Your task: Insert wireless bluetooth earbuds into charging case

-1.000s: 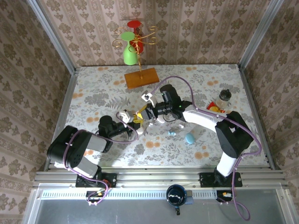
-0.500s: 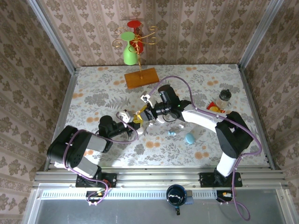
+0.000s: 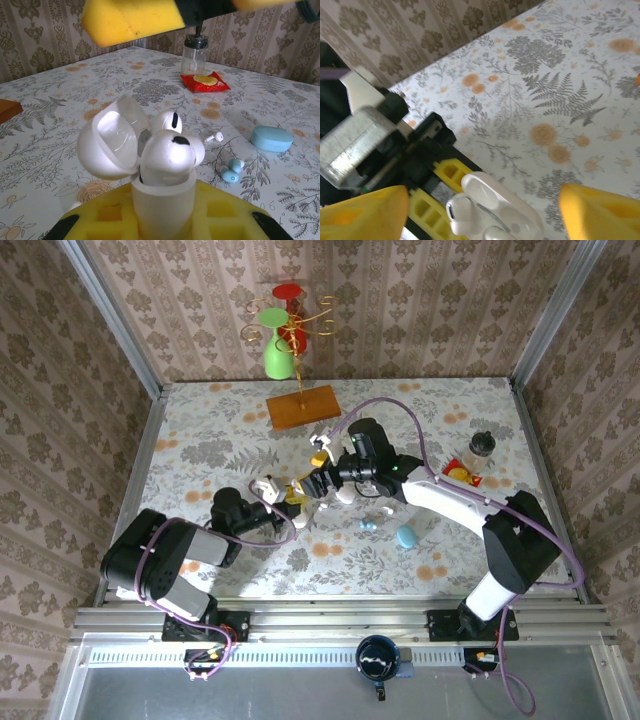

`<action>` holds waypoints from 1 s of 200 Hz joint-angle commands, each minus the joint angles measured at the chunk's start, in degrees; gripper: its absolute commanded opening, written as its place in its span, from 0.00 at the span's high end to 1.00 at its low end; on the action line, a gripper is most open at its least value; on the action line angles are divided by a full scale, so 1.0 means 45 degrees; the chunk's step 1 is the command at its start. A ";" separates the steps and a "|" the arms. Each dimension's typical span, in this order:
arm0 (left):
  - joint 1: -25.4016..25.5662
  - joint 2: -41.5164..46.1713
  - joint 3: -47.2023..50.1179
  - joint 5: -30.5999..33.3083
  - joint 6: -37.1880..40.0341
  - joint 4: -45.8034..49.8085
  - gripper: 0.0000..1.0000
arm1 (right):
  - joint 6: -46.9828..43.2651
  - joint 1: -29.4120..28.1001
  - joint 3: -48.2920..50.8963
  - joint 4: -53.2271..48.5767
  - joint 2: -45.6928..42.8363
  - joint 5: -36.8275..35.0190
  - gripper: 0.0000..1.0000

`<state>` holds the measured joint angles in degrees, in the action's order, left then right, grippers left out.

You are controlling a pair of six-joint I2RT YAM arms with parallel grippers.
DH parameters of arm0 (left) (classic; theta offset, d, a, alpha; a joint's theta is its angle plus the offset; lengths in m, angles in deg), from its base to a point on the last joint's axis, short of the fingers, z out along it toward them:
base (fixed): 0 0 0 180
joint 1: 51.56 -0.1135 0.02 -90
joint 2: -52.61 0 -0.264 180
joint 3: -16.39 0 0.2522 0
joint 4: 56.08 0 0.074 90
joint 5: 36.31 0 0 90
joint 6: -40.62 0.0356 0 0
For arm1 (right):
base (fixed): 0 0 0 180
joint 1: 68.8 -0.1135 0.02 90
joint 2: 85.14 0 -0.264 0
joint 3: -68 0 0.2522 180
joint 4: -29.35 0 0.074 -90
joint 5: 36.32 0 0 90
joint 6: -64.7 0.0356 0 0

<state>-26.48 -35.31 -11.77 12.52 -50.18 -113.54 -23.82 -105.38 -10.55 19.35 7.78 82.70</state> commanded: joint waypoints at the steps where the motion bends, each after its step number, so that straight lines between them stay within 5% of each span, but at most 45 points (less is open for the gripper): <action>1: 0.0013 0.0128 -0.0199 -0.0314 0.0040 -0.0564 1.00 | -0.0346 0.0039 0.0195 -0.0648 -0.0110 -0.0995 0.13; 40: 0.0025 0.0182 -0.0200 -0.0305 -0.0014 -0.0575 1.00 | -0.0634 0.0023 -0.0079 -0.1329 0.0493 -0.1349 0.04; 142: 0.0024 0.0592 -0.0049 -0.0012 -0.0027 -0.0576 1.00 | 0.0121 0.0030 -0.0269 -0.1422 0.0706 -0.3420 0.08; 200: 0.0016 0.0760 0.0032 0.0436 0.0130 -0.0561 1.00 | 0.0488 0.0101 -0.0083 -0.1284 -0.0342 -0.0718 0.09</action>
<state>-26.48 -33.85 -11.75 13.48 -50.20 -113.23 -23.78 -105.16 -9.66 14.11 9.20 74.74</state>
